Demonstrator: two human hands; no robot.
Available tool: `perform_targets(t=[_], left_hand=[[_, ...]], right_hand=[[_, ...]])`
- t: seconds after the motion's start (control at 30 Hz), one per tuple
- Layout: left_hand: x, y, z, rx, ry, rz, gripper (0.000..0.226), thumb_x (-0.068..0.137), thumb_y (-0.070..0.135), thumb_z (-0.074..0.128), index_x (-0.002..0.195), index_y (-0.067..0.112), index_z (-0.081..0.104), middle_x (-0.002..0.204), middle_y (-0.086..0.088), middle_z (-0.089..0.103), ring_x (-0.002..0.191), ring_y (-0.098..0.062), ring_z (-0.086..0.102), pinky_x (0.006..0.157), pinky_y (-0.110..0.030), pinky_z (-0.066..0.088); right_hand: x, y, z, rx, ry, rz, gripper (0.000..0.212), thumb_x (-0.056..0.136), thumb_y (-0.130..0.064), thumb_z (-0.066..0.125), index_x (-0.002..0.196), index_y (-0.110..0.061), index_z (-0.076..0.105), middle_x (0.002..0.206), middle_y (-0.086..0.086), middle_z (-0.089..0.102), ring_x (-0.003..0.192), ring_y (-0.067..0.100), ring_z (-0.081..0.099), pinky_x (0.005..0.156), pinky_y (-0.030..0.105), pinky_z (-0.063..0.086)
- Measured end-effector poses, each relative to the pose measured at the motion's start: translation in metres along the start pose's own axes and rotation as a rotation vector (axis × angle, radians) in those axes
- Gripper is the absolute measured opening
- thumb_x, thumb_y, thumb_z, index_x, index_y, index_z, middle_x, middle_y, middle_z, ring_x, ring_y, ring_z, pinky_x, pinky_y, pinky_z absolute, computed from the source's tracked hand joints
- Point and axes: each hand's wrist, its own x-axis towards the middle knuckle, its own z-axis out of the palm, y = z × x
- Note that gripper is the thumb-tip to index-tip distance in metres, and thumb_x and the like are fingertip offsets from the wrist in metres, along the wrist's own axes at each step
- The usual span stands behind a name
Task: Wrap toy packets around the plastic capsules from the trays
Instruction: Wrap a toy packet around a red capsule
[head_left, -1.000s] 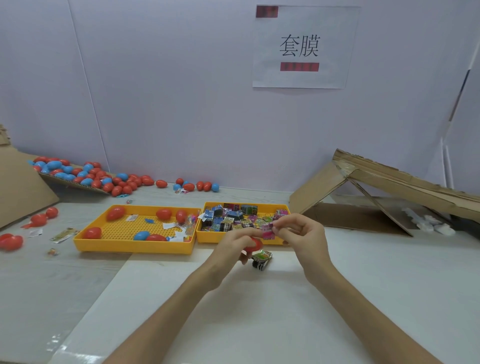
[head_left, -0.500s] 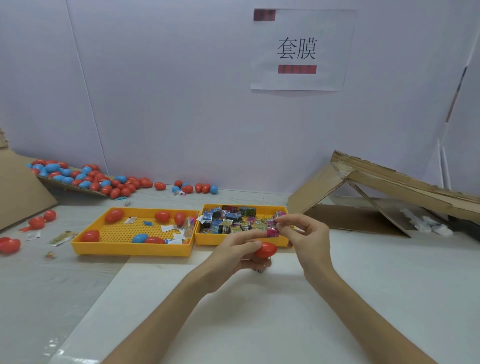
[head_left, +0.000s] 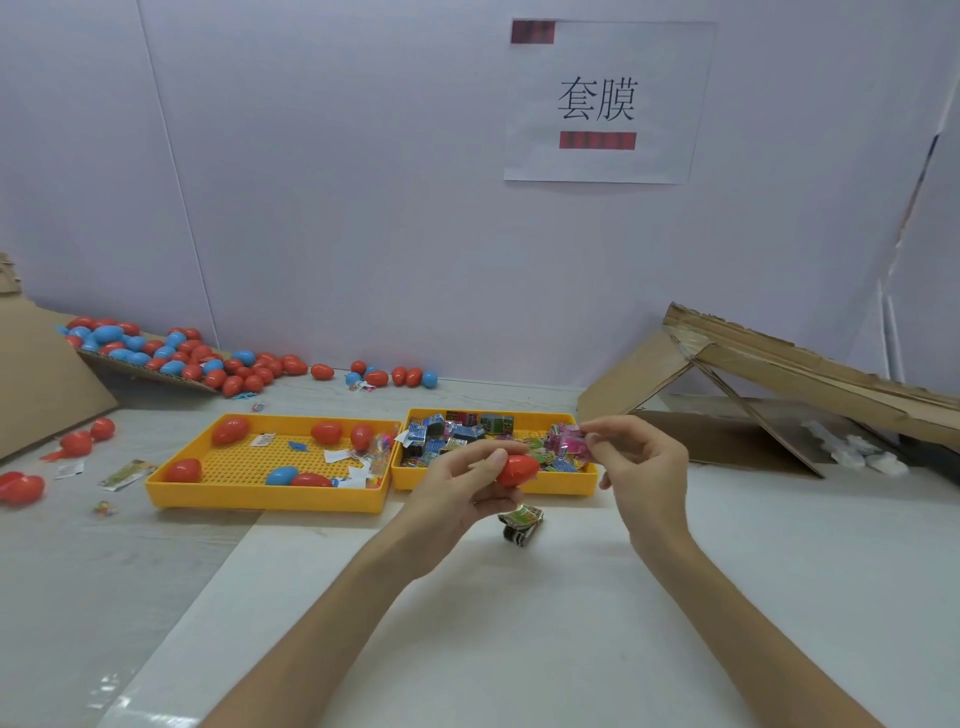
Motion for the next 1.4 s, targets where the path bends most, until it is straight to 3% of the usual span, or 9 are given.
perform_targets(t=[0.2, 0.43, 0.6, 0.8, 1.1, 1.23, 1.4], left_hand=[[0.0016, 0.0006, -0.0018, -0.100, 0.060, -0.013, 0.028, 0.101, 0.019, 0.055, 0.121, 0.005, 0.070, 0.096, -0.008, 0.073, 0.079, -0.023, 0.069, 0.075, -0.027, 0.058], [0.0012, 0.0009, -0.0034, -0.105, 0.068, -0.035, 0.026, 0.102, 0.021, 0.056, 0.118, 0.007, 0.071, 0.098, -0.009, 0.074, 0.078, -0.024, 0.068, 0.076, -0.029, 0.058], [0.0016, 0.0010, -0.0031, -0.104, 0.096, -0.056, 0.026, 0.101, 0.021, 0.056, 0.118, 0.006, 0.069, 0.095, -0.008, 0.074, 0.076, -0.025, 0.069, 0.074, -0.029, 0.059], [0.0008, 0.0021, -0.0008, -0.098, 0.086, -0.082, 0.029, 0.100, 0.024, 0.057, 0.120, 0.004, 0.067, 0.090, -0.006, 0.073, 0.072, -0.022, 0.067, 0.074, -0.030, 0.060], [0.0002, 0.0010, 0.0014, -0.078, 0.085, -0.079, 0.038, 0.096, 0.027, 0.060, 0.121, -0.001, 0.064, 0.085, -0.007, 0.070, 0.071, -0.018, 0.068, 0.072, -0.026, 0.059], [-0.0009, 0.0010, 0.0010, -0.075, 0.071, -0.077, 0.031, 0.096, 0.025, 0.061, 0.118, 0.004, 0.067, 0.092, -0.009, 0.073, 0.077, -0.020, 0.071, 0.072, -0.025, 0.058], [-0.0028, 0.0021, 0.0028, -0.046, 0.027, -0.071, 0.032, 0.089, 0.030, 0.066, 0.116, 0.013, 0.072, 0.097, -0.009, 0.074, 0.081, -0.025, 0.070, 0.078, -0.030, 0.059]], right_hand=[[-0.0067, -0.0020, 0.0110, -0.002, -0.191, -0.026, 0.040, 0.085, 0.006, 0.073, 0.083, -0.034, 0.078, 0.090, -0.003, 0.077, 0.080, 0.016, 0.074, 0.057, 0.013, 0.048], [-0.0077, -0.0036, 0.0104, 0.038, -0.234, -0.007, 0.040, 0.083, 0.004, 0.075, 0.088, -0.035, 0.079, 0.090, -0.001, 0.077, 0.082, 0.012, 0.073, 0.060, 0.016, 0.050], [-0.0079, -0.0063, 0.0106, 0.080, -0.229, 0.023, 0.025, 0.075, -0.013, 0.075, 0.087, -0.034, 0.079, 0.085, 0.000, 0.077, 0.078, 0.011, 0.072, 0.059, 0.017, 0.050], [-0.0065, -0.0030, 0.0096, 0.066, -0.245, 0.027, 0.039, 0.083, 0.006, 0.074, 0.084, -0.033, 0.079, 0.089, 0.000, 0.078, 0.079, 0.015, 0.073, 0.060, 0.018, 0.051], [-0.0070, -0.0014, 0.0090, 0.137, -0.297, 0.072, 0.033, 0.083, 0.008, 0.073, 0.088, -0.024, 0.080, 0.091, 0.005, 0.078, 0.083, 0.016, 0.074, 0.068, 0.018, 0.052], [-0.0073, 0.0011, 0.0103, 0.129, -0.306, 0.079, 0.033, 0.083, 0.007, 0.074, 0.088, -0.025, 0.080, 0.093, 0.005, 0.078, 0.091, 0.018, 0.074, 0.075, 0.021, 0.054], [-0.0074, 0.0012, 0.0105, 0.104, -0.295, 0.037, 0.040, 0.082, 0.010, 0.073, 0.085, -0.029, 0.079, 0.089, 0.001, 0.078, 0.084, 0.016, 0.074, 0.073, 0.020, 0.055]])
